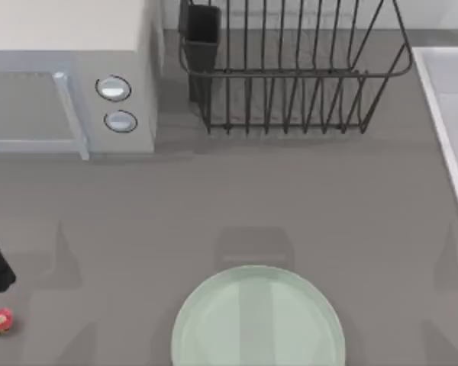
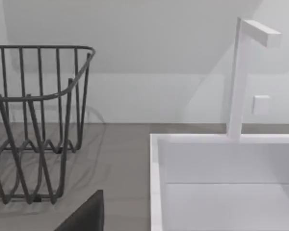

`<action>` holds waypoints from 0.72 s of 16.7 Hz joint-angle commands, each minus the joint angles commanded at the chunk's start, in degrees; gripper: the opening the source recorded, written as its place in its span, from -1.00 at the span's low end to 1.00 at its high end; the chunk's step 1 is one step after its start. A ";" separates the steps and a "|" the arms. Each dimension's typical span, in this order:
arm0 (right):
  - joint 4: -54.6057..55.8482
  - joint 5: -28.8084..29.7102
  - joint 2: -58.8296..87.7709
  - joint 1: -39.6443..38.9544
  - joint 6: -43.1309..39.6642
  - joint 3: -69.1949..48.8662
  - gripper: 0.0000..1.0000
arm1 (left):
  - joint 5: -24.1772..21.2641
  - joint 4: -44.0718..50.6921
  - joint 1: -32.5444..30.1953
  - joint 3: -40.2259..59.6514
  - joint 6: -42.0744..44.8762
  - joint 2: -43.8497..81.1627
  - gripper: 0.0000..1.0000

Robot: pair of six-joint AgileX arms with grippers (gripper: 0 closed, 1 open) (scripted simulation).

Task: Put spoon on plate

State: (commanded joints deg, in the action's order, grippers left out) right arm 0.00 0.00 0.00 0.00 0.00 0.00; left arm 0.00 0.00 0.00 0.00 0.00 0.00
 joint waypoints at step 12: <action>0.00 0.00 0.00 0.00 0.00 0.00 1.00 | -0.29 24.32 5.52 18.90 32.66 29.94 1.00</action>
State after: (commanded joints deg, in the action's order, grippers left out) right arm 0.00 0.00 0.00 0.00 0.00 0.00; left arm -0.29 24.32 5.52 18.90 32.66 29.94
